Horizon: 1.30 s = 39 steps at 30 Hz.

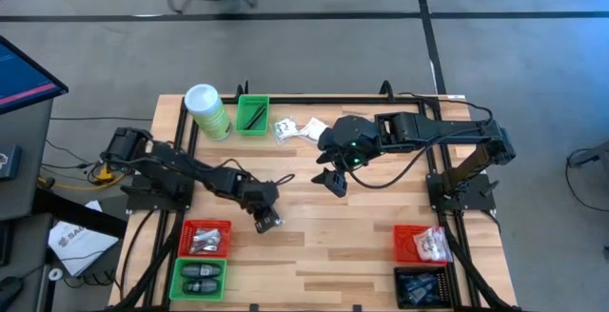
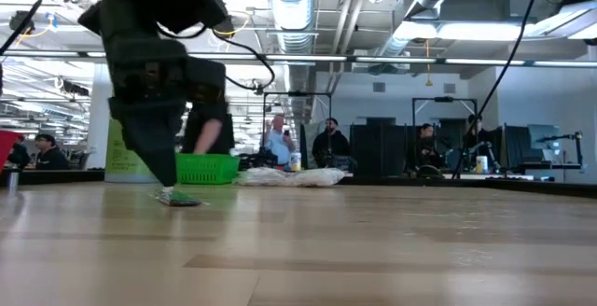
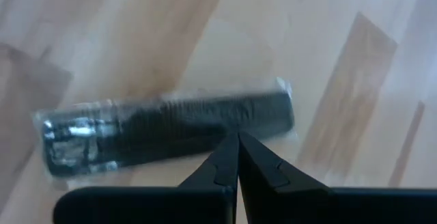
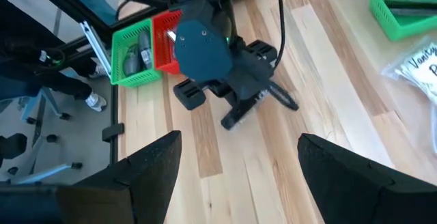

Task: Pick & Place Travel size toiletries
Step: Put the black comb into the top green bin

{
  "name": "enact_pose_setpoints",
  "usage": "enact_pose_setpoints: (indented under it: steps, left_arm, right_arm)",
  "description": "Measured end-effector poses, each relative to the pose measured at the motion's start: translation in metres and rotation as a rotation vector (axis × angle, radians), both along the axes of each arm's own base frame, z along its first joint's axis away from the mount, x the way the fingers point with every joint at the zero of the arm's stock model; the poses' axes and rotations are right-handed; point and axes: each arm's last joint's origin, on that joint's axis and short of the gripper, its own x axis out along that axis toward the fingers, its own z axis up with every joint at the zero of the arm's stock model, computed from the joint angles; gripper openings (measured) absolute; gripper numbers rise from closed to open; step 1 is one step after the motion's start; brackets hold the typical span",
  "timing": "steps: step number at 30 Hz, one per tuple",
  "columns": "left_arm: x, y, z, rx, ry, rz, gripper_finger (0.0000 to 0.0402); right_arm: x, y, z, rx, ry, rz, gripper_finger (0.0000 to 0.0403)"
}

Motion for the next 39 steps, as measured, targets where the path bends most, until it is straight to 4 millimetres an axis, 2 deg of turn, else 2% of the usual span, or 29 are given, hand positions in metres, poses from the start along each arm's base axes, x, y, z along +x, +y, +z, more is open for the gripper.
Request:
enact_pose_setpoints:
  steps: [10, 15, 19, 22, 26, 29, 34, 39]
  left_arm:
    - [0.025, -0.003, -0.022, -0.069, -0.111, 0.042, 0.0]
    - [0.033, -0.002, -0.025, -0.101, -0.168, 0.071, 0.0]
    - [0.039, 0.006, -0.021, -0.105, -0.199, 0.102, 0.0]
    - [0.05, 0.009, -0.01, -0.101, -0.255, 0.096, 0.0]
    - [0.059, 0.007, 0.008, -0.093, -0.323, 0.064, 0.0]
    - [0.055, 0.006, 0.016, -0.081, -0.319, 0.053, 0.0]
    - [0.036, 0.005, 0.021, -0.014, -0.189, 0.018, 0.0]
    - [0.016, 0.002, 0.025, 0.018, -0.11, -0.017, 0.0]
  right_arm:
    - [-0.003, 0.0, 0.002, 0.019, 0.008, -0.018, 0.0283]
    - [-0.003, 0.002, 0.002, 0.016, 0.002, -0.029, 0.0283]
    - [-0.003, 0.008, 0.002, -0.033, -0.012, -0.089, 0.0283]
    - [-0.002, 0.013, 0.003, -0.052, -0.032, -0.11, 0.0282]
    - [-0.005, 0.022, 0.003, -0.028, -0.145, -0.1, 0.0281]
    - [-0.013, 0.028, -0.005, 0.011, -0.214, -0.099, 0.0281]
    - [-0.026, 0.032, -0.026, 0.076, -0.296, -0.127, 0.0281]
    - [-0.028, 0.032, -0.048, 0.105, -0.256, -0.151, 0.0281]
